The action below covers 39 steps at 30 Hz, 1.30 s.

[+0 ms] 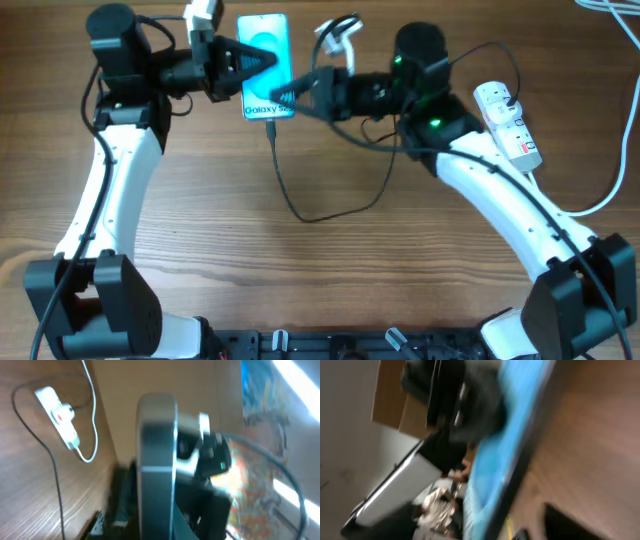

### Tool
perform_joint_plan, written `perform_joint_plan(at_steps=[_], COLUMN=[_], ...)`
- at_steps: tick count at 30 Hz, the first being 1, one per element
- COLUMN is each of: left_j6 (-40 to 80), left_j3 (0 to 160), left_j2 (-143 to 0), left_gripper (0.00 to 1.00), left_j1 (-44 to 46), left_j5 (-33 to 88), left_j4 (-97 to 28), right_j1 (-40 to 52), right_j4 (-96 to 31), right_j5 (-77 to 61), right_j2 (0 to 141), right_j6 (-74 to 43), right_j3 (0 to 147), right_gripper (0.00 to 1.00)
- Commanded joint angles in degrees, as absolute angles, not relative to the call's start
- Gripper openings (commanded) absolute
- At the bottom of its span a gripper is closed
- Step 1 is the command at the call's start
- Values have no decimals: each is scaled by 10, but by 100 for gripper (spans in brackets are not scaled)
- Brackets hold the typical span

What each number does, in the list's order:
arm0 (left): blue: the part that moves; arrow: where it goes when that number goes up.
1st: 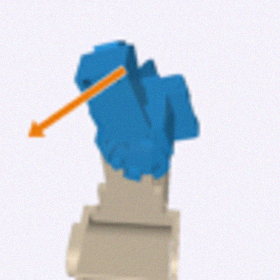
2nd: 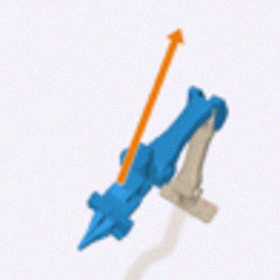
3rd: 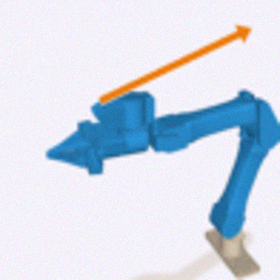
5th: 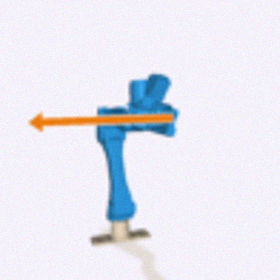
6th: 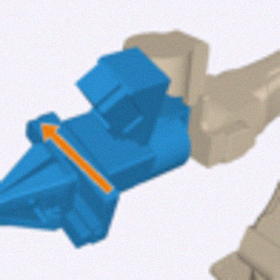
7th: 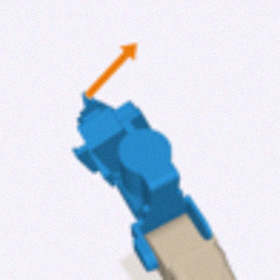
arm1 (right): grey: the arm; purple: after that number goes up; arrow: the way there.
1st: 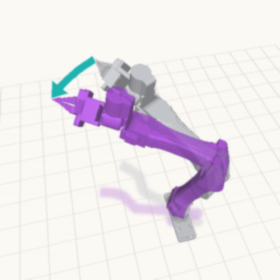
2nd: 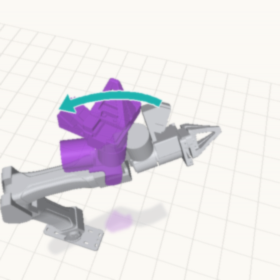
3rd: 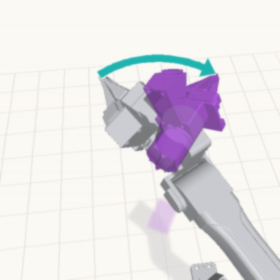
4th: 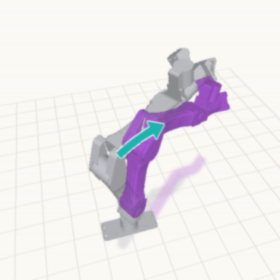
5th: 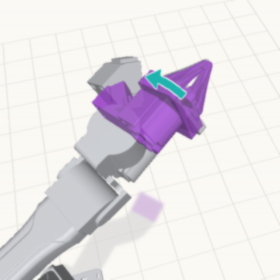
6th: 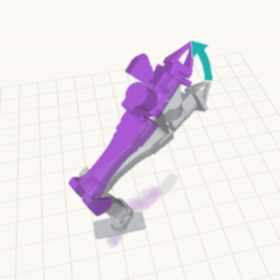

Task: Plug charger to phone and switch on socket

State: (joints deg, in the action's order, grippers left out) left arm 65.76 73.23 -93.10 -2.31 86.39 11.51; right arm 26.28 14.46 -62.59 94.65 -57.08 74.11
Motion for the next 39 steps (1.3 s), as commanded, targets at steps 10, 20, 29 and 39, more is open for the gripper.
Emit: perform_joint_plan(at_steps=[10, 20, 29, 39], left_j6=[620, 617, 616, 581], left_j3=[731, 731, 731, 731], left_j2=[-921, -921, -921, -921], left_gripper=[4, 4, 4, 91], left_j1=[-2, 6, 6, 5], left_j5=[900, 882, 882, 860], left_j4=[117, 118, 118, 117], right_j1=[249, 264, 264, 264], right_j4=[141, 123, 123, 101], right_j5=[-707, -710, -699, -693], right_j2=[943, 943, 943, 943], right_j6=[-495, -497, -496, -473], right_j3=[756, 756, 756, 756], right_gripper=[59, 35, 9, 4])
